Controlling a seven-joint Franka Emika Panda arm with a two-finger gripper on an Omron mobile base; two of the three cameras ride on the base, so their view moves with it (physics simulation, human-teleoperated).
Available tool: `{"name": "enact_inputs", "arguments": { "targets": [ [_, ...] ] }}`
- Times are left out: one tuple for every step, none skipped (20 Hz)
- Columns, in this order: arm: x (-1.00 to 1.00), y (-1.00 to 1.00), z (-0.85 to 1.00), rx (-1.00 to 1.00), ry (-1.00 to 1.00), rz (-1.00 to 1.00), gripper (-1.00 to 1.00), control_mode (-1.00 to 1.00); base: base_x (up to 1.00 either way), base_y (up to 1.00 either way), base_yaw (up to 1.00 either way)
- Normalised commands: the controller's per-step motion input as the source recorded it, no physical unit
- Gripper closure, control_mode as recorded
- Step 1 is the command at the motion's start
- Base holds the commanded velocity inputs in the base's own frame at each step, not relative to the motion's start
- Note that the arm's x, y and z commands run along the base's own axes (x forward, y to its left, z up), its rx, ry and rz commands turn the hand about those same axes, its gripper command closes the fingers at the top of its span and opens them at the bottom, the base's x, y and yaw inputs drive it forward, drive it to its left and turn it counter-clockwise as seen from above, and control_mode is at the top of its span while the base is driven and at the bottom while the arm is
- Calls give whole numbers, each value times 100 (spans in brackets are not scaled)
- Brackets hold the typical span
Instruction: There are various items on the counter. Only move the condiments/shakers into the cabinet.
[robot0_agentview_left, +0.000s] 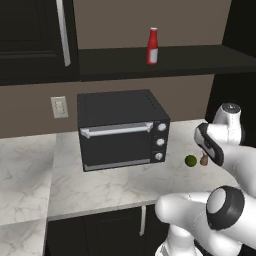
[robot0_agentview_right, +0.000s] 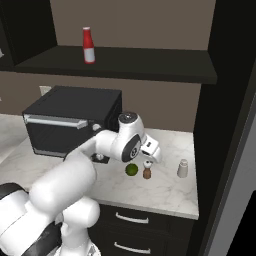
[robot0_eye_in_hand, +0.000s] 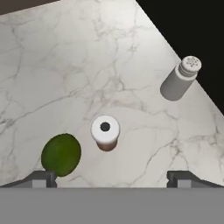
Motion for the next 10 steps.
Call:
{"name": "enact_inputs", "arguments": {
  "targets": [
    [20, -4, -34, 0, 0, 0, -100, -100, 0, 0, 0],
    [16, -1, -34, 0, 0, 0, -100, -100, 0, 0, 0],
    [14, 0, -36, 0, 0, 0, -100, -100, 0, 0, 0],
    [12, -1, -35, 0, 0, 0, -100, -100, 0, 0, 0],
    [11, -3, -33, 0, 0, 0, -100, -100, 0, 0, 0],
    [9, -3, -31, 0, 0, 0, -100, -100, 0, 0, 0],
    [10, -1, -33, 0, 0, 0, -100, -100, 0, 0, 0],
    [7, -1, -33, 0, 0, 0, -100, -100, 0, 0, 0],
    [8, -1, -34, 0, 0, 0, -100, -100, 0, 0, 0],
    [9, -4, -35, 0, 0, 0, -100, -100, 0, 0, 0]
  ]
}}
